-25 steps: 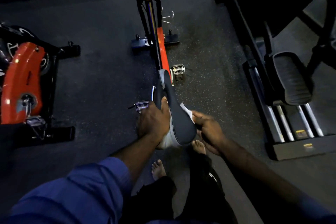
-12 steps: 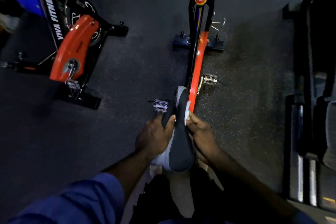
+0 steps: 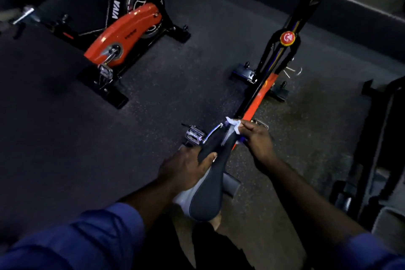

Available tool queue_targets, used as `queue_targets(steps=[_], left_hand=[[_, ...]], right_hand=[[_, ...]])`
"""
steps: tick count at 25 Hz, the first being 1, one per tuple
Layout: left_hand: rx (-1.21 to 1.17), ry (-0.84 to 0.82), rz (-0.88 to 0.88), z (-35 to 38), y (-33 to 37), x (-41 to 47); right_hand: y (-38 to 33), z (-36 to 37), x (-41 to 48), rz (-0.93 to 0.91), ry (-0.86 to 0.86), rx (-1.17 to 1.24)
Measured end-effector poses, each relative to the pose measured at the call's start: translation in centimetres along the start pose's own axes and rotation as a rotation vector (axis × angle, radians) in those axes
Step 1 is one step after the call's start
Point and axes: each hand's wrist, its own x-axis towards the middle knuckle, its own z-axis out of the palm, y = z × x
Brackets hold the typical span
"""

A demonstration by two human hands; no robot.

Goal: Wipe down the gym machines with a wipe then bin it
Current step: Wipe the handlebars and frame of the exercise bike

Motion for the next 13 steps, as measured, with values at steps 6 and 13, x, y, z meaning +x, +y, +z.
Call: queue_targets(steps=[6, 13], left_hand=[[-0.334, 0.066, -0.091, -0.2, -0.9, 0.6], [-1.376, 0.24, -0.51, 0.4, -6.9, -1.0]], right_hand=[[-5.8, 1.4, 1.9, -0.261, -0.382, -1.15], [-6.5, 7.0, 0.1, -0.334, -0.709, -1.629]])
